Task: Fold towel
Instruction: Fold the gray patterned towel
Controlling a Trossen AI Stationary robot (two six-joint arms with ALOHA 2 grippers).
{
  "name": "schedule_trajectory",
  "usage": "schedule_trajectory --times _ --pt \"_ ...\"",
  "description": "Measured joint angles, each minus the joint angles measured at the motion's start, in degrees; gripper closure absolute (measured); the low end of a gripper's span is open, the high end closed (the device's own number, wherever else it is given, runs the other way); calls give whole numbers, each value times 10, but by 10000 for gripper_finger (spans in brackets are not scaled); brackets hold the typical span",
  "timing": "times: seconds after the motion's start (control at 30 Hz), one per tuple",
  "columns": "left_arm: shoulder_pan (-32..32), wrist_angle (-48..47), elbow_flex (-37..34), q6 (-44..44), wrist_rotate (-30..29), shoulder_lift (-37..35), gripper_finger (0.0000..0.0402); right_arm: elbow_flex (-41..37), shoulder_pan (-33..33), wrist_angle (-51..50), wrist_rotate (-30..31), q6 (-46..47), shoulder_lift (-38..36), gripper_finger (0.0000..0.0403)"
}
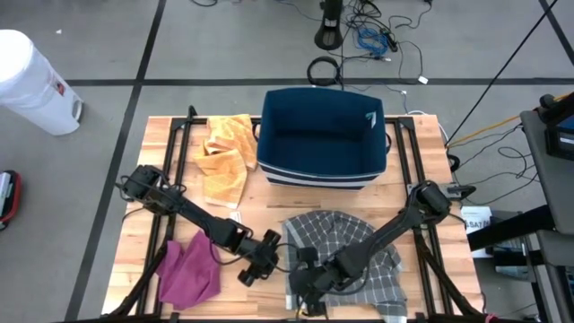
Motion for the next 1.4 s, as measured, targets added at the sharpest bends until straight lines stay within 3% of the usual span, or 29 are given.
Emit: schedule_trajectory --times 0.27,0.47,0.6,0.87,0.97,1.1,1.4 --pt "11 -17 0 7 0 0 143 0 -29 58 -30 -42 47 401" --pt "15 -26 0 9 0 0 143 0 -42 85 -34 -68 49 373" --pt "18 -26 0 12 0 0 143 0 -41 81 -32 -85 47 326" --pt "29 -33 0 12 0 0 143 0 -42 74 -24 -114 18 192" --pt "31 -34 0 12 0 0 143 0 -37 78 0 -132 1 165" --pt "34 -35 0 12 0 0 143 0 -27 82 13 -153 -15 157" --pt "33 -37 0 11 0 0 143 0 2 9 -47 -152 -20 191"
